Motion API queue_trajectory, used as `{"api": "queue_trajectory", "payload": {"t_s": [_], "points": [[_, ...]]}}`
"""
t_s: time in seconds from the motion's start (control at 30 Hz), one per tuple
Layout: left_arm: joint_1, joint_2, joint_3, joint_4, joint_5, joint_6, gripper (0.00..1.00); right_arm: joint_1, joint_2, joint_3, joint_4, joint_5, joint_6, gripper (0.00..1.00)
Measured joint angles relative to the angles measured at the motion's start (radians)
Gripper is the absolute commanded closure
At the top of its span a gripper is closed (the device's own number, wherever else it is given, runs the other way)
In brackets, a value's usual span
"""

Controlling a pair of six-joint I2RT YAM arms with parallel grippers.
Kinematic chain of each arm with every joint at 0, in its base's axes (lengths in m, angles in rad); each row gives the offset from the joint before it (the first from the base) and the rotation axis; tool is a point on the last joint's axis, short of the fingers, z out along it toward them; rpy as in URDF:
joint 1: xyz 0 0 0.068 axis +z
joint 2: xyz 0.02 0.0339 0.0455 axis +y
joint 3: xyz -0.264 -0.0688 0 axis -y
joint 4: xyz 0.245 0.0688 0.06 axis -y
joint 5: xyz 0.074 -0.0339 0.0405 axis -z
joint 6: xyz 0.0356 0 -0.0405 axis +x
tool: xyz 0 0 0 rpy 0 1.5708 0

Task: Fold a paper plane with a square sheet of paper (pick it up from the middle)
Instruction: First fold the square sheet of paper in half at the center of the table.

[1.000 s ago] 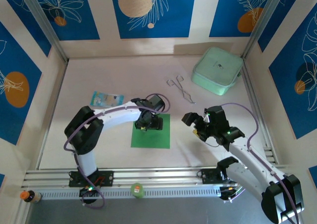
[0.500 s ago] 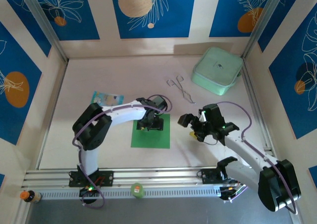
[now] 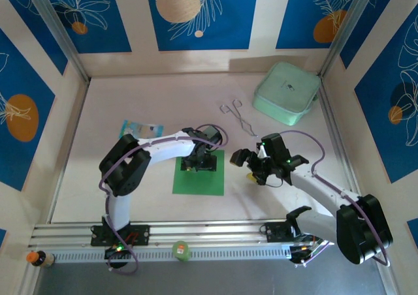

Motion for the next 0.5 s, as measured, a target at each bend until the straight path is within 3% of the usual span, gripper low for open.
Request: {"api": "queue_trajectory", "payload": {"t_s": [0.5], "points": [[0.000,-0.021,-0.008,0.005,0.000,-0.034,0.13,0.013,0.007,0.005,0.001,0.000,0.000,0.01]]}}
